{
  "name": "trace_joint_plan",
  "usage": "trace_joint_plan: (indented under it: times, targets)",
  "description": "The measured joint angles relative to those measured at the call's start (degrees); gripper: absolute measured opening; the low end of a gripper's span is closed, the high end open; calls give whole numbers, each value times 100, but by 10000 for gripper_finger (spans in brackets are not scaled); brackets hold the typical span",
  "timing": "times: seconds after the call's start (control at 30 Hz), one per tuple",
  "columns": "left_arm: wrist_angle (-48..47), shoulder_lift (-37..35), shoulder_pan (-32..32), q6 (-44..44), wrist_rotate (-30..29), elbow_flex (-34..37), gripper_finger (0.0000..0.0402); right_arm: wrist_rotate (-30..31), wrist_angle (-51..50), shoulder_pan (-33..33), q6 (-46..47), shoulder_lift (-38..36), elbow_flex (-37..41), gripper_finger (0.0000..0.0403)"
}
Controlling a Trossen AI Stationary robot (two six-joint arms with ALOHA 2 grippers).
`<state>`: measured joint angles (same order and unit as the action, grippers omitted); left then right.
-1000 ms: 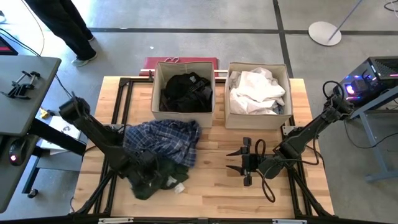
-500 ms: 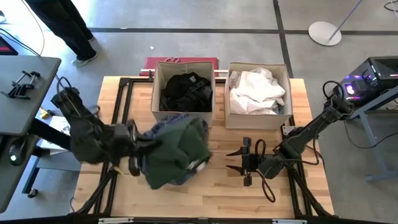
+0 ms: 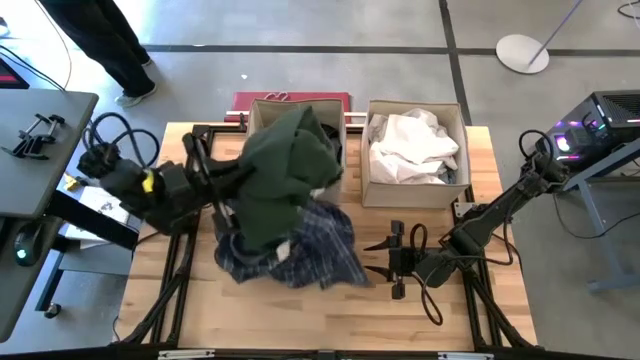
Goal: Sort clothes
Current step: Put the green towel into the left brown bin
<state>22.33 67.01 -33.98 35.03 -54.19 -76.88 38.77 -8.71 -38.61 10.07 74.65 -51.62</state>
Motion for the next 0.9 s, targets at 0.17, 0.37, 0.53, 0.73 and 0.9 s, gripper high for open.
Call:
trace_joint_plan:
  times: [0.17,0.37,0.53,0.73,0.9]
  targets:
    - [-440,110,108,-252,-30,0,1,2,-2,0,-4,0,0,179]
    - [-975,284,-90,-1118,-36,0,1,0,-4,0,-4,0,0,179]
    - [-1347,534,-538,-1994,-37,0,1,2,-4,0,-4,0,0,179]
    - [-3118,825,-901,-3992,-219,0,4,2,-5,0,4,0,0,179]
    - [-5669,1306,-994,-7092,407,44,15,1,-4,0,-1,0,0,179]
